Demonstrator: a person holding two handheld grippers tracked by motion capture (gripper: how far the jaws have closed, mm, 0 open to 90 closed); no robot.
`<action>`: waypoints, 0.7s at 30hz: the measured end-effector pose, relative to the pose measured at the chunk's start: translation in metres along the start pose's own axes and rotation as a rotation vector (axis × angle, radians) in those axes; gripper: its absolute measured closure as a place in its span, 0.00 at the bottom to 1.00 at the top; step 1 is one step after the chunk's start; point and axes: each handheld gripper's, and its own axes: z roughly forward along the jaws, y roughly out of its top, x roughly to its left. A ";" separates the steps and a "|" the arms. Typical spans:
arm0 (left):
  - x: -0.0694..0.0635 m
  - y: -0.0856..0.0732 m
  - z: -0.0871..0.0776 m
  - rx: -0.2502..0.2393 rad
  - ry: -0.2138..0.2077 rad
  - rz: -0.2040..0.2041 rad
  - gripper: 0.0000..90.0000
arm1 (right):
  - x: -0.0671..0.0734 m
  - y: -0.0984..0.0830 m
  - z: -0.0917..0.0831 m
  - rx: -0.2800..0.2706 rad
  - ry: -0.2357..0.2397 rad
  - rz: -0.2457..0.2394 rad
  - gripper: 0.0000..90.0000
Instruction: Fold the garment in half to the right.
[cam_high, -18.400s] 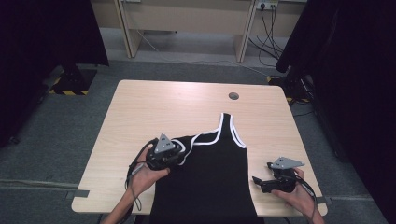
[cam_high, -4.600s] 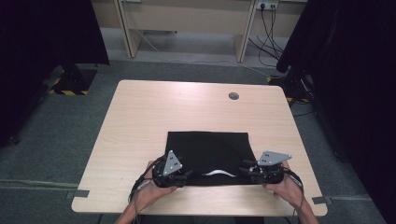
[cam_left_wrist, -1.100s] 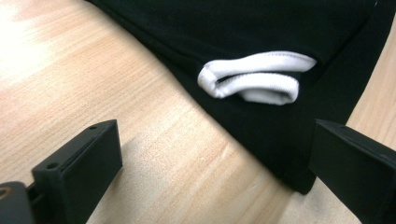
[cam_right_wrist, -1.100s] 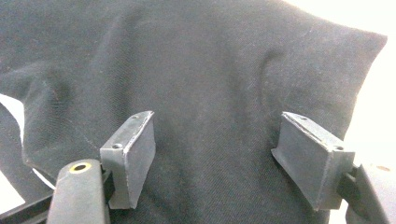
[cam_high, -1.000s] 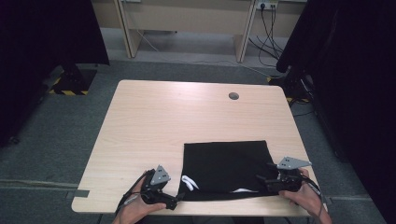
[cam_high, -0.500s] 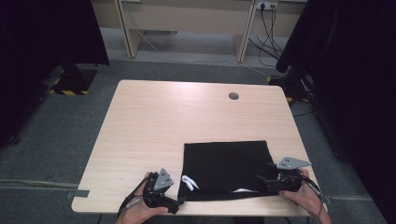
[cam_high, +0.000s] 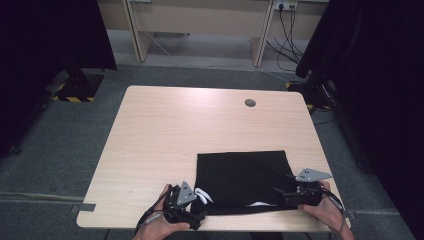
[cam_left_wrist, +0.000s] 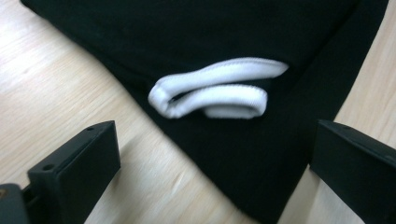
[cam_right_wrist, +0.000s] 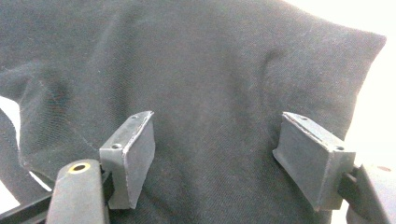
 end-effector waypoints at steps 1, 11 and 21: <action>-0.001 0.002 0.002 0.003 0.001 0.003 0.01 | 0.000 0.000 0.000 0.000 0.000 0.001 0.32; 0.001 0.017 0.014 -0.033 0.006 0.015 0.18 | 0.000 0.000 0.000 0.000 0.000 0.000 0.32; -0.003 0.023 0.014 -0.042 -0.020 0.085 0.72 | 0.000 0.000 0.000 0.001 0.001 0.000 0.32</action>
